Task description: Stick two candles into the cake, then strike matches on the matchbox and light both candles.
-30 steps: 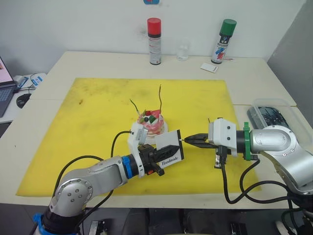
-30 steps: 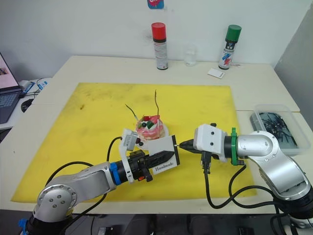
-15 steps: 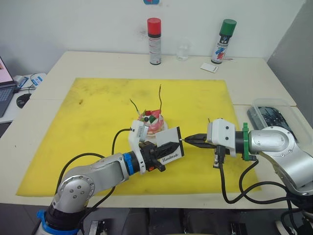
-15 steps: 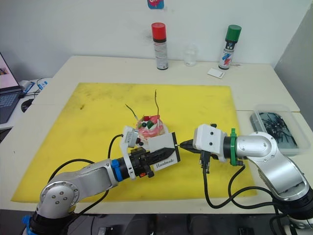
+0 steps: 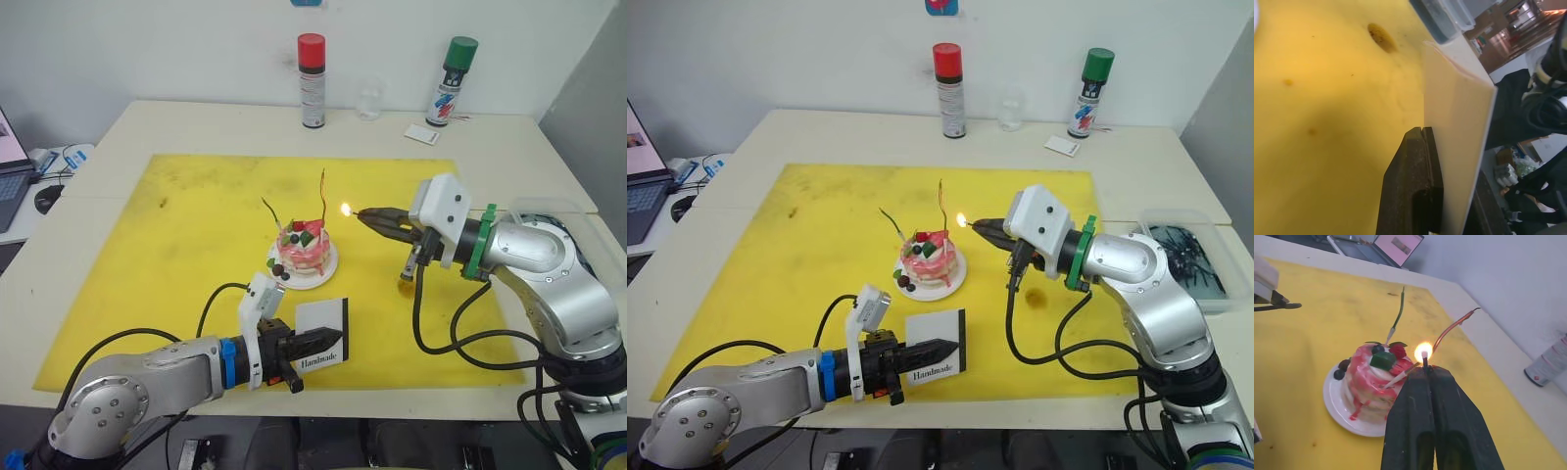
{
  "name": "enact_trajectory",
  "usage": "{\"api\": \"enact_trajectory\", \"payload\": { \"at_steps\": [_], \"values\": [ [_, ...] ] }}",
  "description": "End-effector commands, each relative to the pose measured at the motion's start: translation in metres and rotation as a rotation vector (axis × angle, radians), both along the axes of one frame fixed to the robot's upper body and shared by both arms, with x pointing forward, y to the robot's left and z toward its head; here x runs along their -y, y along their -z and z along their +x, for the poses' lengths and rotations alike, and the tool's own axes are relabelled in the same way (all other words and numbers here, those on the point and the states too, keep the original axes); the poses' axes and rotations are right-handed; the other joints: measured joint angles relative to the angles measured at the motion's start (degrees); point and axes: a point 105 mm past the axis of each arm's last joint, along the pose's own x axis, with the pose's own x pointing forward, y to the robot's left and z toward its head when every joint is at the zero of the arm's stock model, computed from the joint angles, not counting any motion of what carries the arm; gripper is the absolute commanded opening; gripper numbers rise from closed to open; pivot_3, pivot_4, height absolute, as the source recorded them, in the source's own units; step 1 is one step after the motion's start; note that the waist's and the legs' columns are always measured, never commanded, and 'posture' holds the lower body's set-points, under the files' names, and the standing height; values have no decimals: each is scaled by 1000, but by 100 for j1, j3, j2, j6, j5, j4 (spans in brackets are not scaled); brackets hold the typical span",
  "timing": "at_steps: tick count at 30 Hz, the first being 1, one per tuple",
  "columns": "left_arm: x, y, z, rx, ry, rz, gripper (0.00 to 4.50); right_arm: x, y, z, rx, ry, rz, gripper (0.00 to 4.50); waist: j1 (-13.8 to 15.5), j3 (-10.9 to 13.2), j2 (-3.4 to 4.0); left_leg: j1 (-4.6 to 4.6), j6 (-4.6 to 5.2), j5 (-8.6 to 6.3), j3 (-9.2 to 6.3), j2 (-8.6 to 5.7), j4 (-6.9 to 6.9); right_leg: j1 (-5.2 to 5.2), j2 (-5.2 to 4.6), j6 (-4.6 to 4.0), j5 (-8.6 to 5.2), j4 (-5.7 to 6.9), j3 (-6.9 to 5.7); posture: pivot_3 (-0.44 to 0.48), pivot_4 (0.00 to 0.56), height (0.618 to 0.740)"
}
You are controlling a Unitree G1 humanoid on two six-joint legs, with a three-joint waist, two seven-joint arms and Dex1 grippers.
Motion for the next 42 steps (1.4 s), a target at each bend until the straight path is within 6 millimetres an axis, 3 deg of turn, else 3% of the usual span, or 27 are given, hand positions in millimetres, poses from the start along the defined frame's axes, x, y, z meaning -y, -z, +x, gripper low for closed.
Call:
{"api": "enact_trajectory", "payload": {
  "at_steps": [1, 8, 11, 20, 42],
  "values": [
    [-4, -7, -5, 31, -7, 1, 0, -21, -16, 0, 63, -24, 47, 38, -41, 0, 1, 1, 0, 0, 3, -1, 0, -4, 1, 1, 1, 2, 3, 0, 150, 740],
    [-8, -8, -1, 53, -57, 7, 0, -86, -37, 21, 129, -39, 143, 38, -106, 1, 2, 4, -3, 2, 1, 5, 0, -11, 11, -37, 4, 5, -9, 0, 150, 740],
    [-8, -6, -4, 53, -67, 14, 0, -98, -35, 27, 144, -28, 138, 38, -93, -1, -1, 0, -1, 1, 0, 2, -1, -12, 7, -55, 16, 0, -1, 0, 150, 740],
    [-13, -6, 1, 70, -142, 26, 0, -106, -15, 30, 129, -27, 64, 38, -61, 0, 0, -2, -1, 0, 2, 2, -14, -17, 1, -34, 23, 1, -8, 0, 150, 740],
    [-10, -9, -7, 57, -132, 20, 0, -124, -4, 31, 93, -31, 68, 38, -61, 0, -1, 2, -3, 1, 1, 1, -47, -22, 5, -51, 13, 0, -14, 0, 150, 740]
  ]
}}
